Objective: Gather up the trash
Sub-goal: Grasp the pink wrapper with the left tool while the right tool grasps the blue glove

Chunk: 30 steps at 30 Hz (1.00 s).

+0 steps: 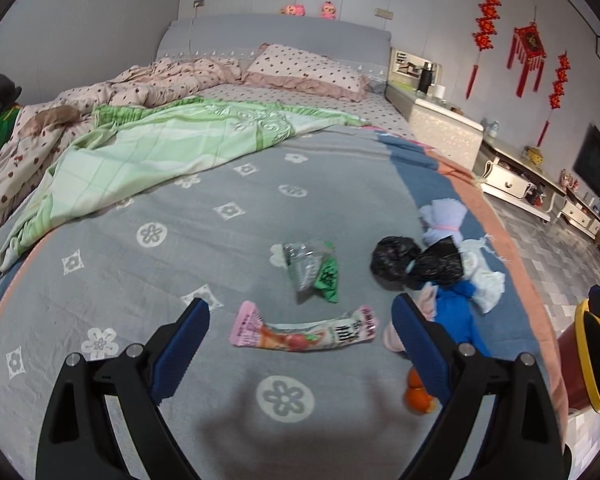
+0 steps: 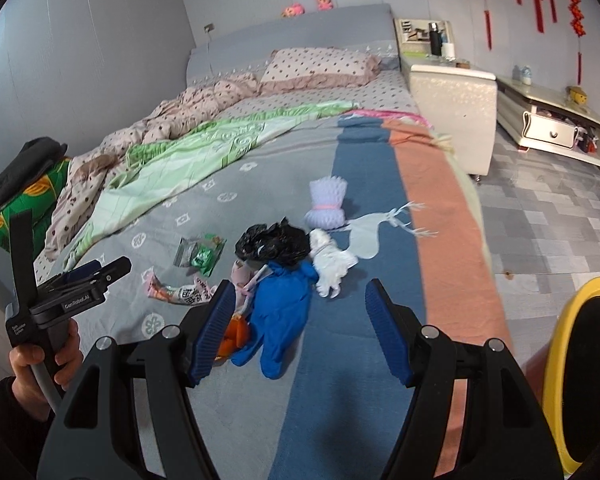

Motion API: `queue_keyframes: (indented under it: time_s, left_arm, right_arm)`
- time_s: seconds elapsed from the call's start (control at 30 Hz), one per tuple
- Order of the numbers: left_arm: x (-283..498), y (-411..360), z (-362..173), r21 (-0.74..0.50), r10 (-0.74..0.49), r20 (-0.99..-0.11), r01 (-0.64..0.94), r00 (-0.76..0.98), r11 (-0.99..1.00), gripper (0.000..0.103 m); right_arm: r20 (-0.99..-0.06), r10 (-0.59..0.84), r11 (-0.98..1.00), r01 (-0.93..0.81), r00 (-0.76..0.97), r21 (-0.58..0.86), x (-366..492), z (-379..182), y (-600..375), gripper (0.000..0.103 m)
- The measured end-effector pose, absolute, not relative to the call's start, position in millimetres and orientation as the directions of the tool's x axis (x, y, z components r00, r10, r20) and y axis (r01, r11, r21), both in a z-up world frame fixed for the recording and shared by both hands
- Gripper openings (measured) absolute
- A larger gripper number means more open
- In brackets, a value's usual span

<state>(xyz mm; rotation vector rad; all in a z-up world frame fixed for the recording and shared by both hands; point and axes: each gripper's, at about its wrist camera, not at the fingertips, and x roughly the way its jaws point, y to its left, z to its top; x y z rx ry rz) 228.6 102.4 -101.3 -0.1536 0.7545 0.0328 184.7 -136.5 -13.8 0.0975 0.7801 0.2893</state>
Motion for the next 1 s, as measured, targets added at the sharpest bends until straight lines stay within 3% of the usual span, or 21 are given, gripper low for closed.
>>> queue_keyframes:
  time_s: [0.4, 0.73, 1.0]
  left_arm:
    - [254, 134, -152, -0.137, 0.000, -0.747, -0.153, 0.665, 0.979, 0.089]
    - [270, 134, -177, -0.170, -0.055, -0.770, -0.122, 0.635, 0.978, 0.087]
    - [276, 119, -189, -0.176, -0.106, -0.787, -0.056, 0.608, 0.983, 0.063]
  right_arm:
    - [-0.776, 0.296, 0.950, -0.253, 0.557, 0.182, 238, -85, -93, 0.062]
    - [-0.813, 0.284, 0.952, -0.248, 0.508, 0.177, 261, -116, -85, 0.057]
    - [-0.840, 0.293, 0.946, -0.263, 0.456, 0.188, 275, -136, -76, 0.047]
